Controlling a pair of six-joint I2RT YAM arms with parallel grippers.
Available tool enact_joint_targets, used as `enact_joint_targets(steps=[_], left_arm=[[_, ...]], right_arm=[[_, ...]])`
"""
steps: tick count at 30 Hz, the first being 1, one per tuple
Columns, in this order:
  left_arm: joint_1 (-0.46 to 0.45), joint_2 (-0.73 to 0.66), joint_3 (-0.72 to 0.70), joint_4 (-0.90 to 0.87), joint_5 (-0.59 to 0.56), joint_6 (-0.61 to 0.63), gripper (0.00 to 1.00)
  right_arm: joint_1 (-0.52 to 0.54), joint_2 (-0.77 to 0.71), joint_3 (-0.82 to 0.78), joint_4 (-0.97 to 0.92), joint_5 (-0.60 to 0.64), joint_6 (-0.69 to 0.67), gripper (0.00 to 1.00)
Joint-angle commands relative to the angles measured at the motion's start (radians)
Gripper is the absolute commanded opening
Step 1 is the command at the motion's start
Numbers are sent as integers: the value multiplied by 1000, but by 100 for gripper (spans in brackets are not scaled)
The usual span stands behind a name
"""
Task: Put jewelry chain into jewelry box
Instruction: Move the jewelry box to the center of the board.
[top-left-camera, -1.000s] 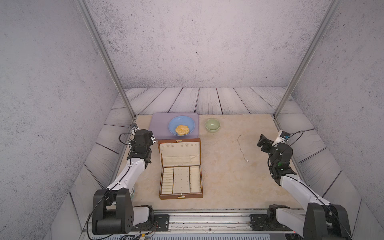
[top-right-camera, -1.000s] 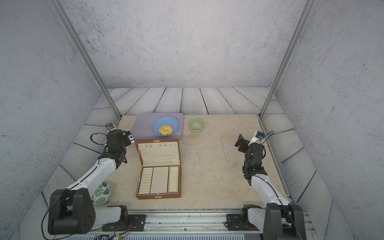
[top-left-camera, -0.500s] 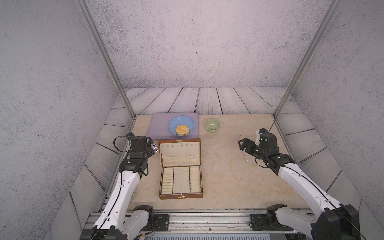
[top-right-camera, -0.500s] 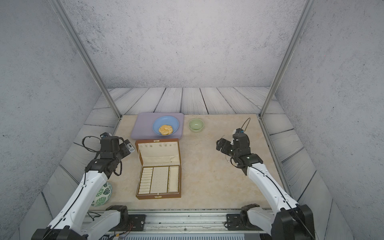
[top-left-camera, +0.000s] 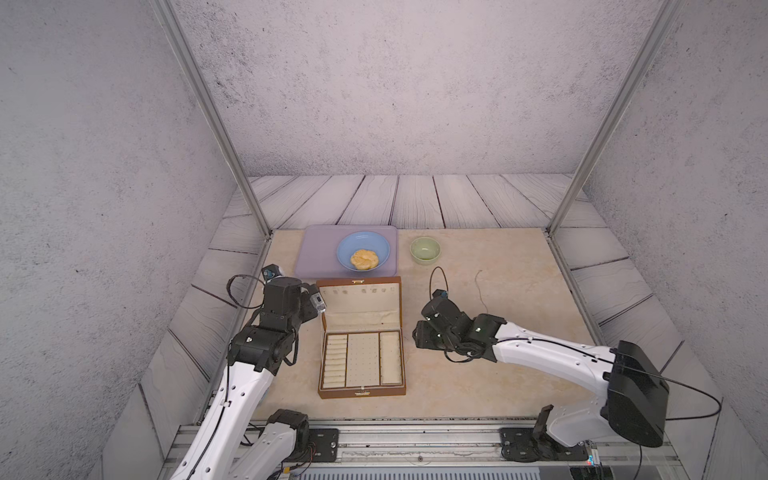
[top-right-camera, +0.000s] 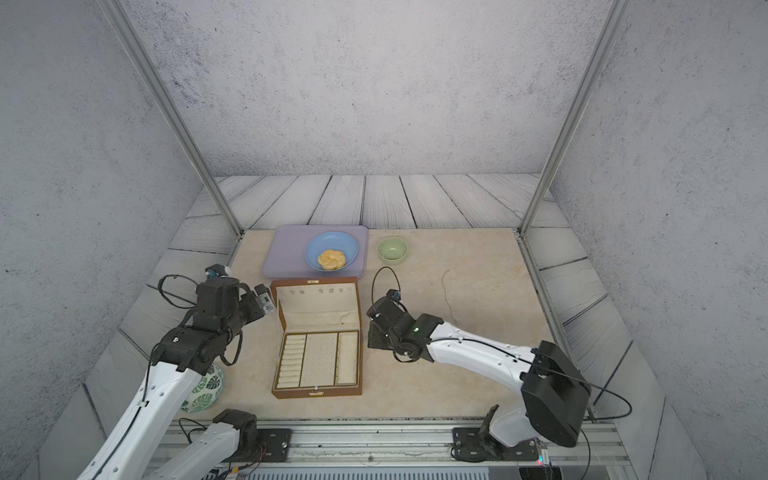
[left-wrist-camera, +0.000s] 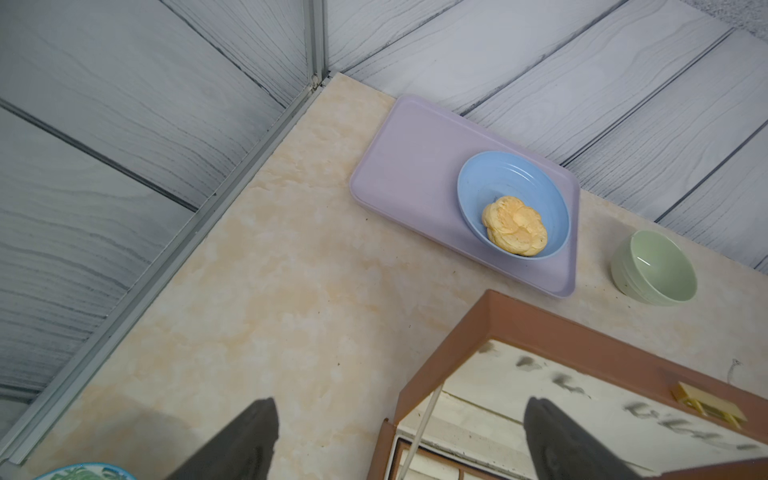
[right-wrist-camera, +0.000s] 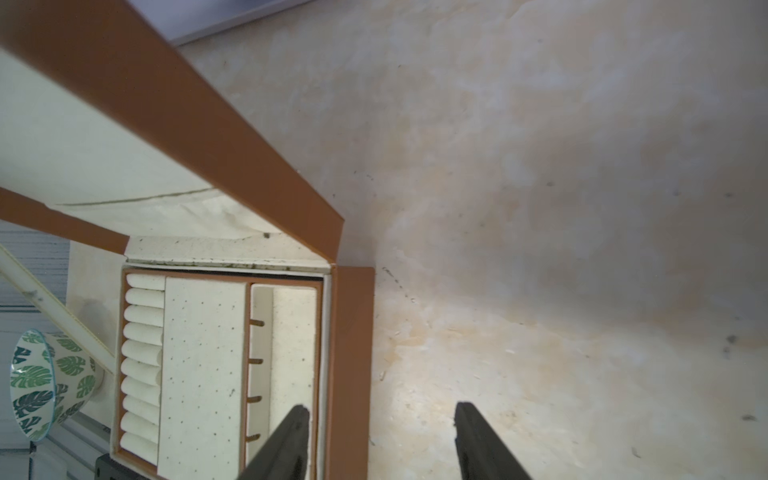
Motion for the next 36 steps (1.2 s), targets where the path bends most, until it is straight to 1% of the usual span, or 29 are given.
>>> enact_joint_targets(steps=[1, 5, 7, 8, 9, 10, 16, 17, 18, 20, 23, 26, 28, 32, 36], left_arm=[[-21, -17, 45, -98, -9, 9, 98], [-29, -25, 55, -130, 11, 0, 98], [-31, -29, 56, -138, 19, -2, 98], [-31, -32, 58, -142, 22, -2, 98], [-32, -35, 61, -147, 22, 0, 98], [-32, -35, 65, -151, 21, 2, 98], [-34, -33, 77, -163, 11, 12, 98], [-34, -32, 77, -161, 12, 11, 98], [-33, -32, 76, -160, 15, 11, 98], [-34, -28, 78, -159, 16, 9, 98], [-34, -22, 82, -159, 17, 10, 98], [-34, -16, 83, -154, 17, 9, 98], [-34, -11, 83, -153, 20, 8, 98], [-34, 0, 86, -149, 25, 6, 98], [-34, 15, 95, -145, 30, 2, 98]], right_arm=[[52, 88, 77, -27, 48, 41, 56], [77, 197, 169, -72, 39, 40, 55], [82, 235, 191, -74, 24, 33, 52], [81, 252, 201, -82, 21, 36, 48], [81, 266, 208, -90, 18, 39, 43], [83, 280, 217, -101, 18, 44, 42], [82, 327, 227, -149, 30, 73, 41], [82, 335, 229, -157, 31, 77, 40], [82, 342, 232, -162, 31, 79, 36], [83, 344, 243, -189, 47, 86, 29], [83, 327, 246, -214, 80, 95, 25], [79, 308, 259, -263, 127, 112, 14], [72, 295, 264, -284, 156, 114, 8], [44, 263, 252, -298, 177, 102, 3], [-17, 222, 209, -301, 176, 72, 0]])
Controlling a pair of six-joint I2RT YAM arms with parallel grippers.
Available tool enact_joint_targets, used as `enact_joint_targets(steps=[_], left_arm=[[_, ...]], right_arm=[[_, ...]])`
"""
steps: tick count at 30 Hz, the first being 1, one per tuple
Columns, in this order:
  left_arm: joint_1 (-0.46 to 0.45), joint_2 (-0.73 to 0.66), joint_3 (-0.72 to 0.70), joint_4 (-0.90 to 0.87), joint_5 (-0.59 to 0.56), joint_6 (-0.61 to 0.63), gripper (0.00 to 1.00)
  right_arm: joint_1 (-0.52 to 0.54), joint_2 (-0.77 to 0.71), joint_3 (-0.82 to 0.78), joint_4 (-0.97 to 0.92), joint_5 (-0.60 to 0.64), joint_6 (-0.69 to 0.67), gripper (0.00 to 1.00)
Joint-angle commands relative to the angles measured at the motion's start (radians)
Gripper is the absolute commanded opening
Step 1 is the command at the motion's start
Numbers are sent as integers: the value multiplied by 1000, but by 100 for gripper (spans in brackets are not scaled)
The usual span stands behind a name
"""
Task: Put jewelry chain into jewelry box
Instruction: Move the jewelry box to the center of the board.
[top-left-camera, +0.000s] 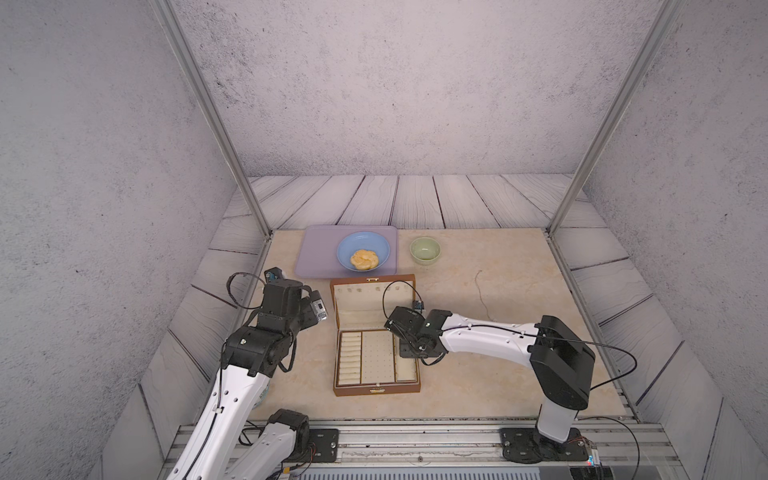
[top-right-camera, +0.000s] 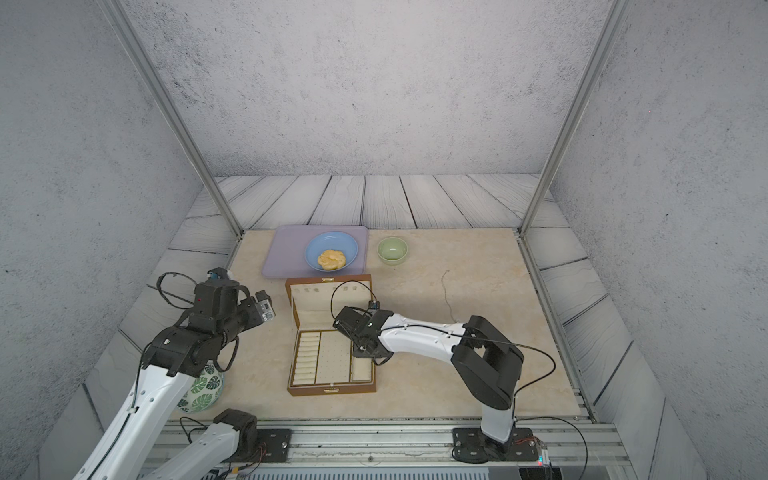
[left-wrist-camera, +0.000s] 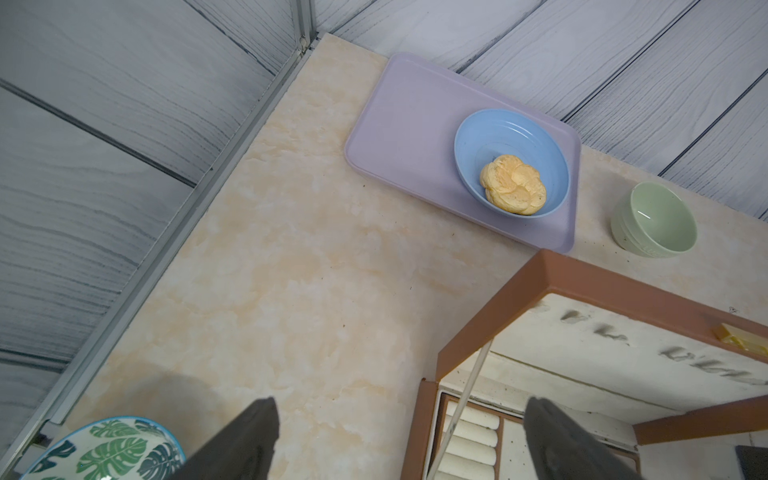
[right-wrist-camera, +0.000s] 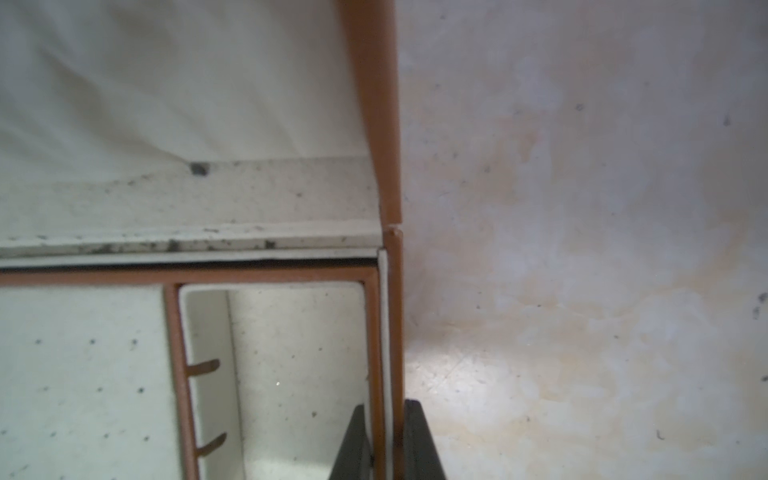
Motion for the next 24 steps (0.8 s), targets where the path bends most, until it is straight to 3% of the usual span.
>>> enact_joint_targets(steps=[1, 11, 18, 24], left_arm=[[-7, 11, 34, 1, 9, 3, 98], [-9, 63, 31, 44, 80, -21, 98], [-9, 90, 9, 90, 128, -41, 98], [-14, 103, 3, 105, 121, -43, 98]], right_arm=[[-73, -92, -29, -34, 64, -22, 0], [-348, -206, -172, 92, -65, -274, 0], [-463, -182, -159, 132, -206, -429, 0], [-487, -165, -148, 136, -331, -526, 0]])
